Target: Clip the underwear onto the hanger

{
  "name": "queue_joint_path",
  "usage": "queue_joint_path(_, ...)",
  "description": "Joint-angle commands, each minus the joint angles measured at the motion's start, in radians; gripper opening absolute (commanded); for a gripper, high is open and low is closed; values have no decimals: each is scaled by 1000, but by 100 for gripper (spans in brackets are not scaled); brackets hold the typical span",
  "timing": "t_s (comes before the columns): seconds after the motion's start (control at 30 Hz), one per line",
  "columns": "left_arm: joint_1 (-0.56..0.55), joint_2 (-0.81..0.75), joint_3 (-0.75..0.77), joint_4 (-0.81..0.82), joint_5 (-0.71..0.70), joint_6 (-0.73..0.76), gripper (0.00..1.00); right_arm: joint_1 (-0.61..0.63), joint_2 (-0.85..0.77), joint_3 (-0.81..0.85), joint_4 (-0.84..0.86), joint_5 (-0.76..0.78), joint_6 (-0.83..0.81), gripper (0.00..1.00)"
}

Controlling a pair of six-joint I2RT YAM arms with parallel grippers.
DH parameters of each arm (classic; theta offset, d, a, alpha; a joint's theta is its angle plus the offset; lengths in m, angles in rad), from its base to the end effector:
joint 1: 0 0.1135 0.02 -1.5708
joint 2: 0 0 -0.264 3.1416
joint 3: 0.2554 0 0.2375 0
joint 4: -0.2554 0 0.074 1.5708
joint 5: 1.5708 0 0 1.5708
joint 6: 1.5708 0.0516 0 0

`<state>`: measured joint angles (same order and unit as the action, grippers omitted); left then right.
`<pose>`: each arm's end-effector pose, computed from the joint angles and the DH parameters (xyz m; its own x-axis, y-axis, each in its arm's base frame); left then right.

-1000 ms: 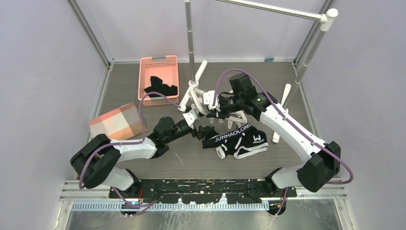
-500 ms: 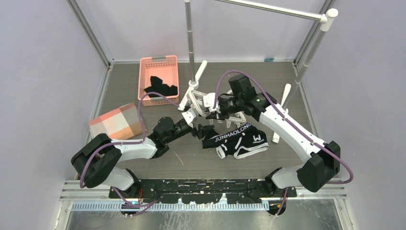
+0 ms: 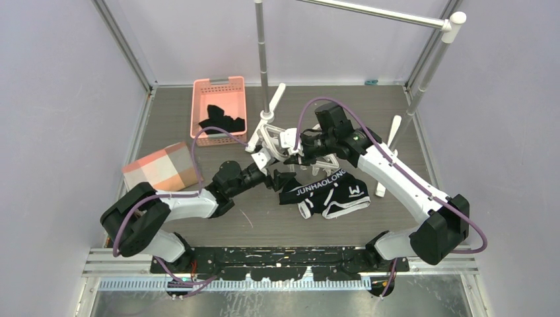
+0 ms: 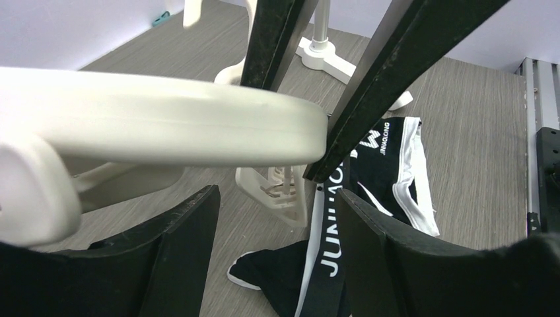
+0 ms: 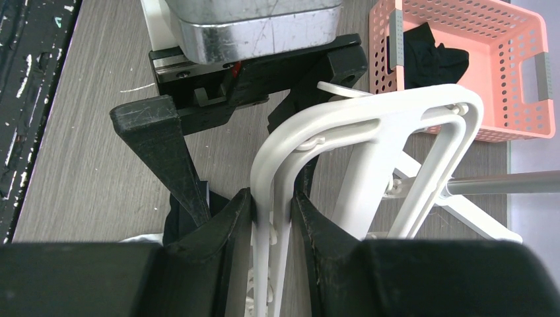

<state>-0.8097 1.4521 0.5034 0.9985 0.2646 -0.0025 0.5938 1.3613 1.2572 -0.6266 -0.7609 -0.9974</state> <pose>0.1937 -0.2230 0.2300 0.0321 -0.0372 -0.9988 0.8791 0.4765 0.0105 0.2145 0.1877 0.3332 0.3979 -0.4654 -0.7906 -0.9154 -0.1439 -0.3759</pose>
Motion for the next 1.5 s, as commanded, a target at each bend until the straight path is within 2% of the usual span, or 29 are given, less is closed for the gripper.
queue_joint_path(0.0, -1, 3, 42, 95, -2, -22, 65, 10, -27, 16, 60, -41, -30, 1)
queue_joint_path(0.53, -1, 20, 51, 185, -26, -74, 61, 12, -34, 10, 61, -38, -27, 1)
queue_joint_path(0.83, 0, 26, 60, 193, -30, -83, 56, 13, -34, 10, 64, -41, -23, 1)
queue_joint_path(1.1, -1, 28, 61, 192, -30, -88, 47, 14, -33, 10, 64, -41, -23, 1)
queue_joint_path(1.2, -1, 27, 62, 192, -28, -92, 41, 15, -31, 8, 64, -41, -24, 1)
queue_joint_path(1.47, -1, 22, 65, 174, -28, -89, 9, 17, -33, 5, 63, -34, -24, 1)
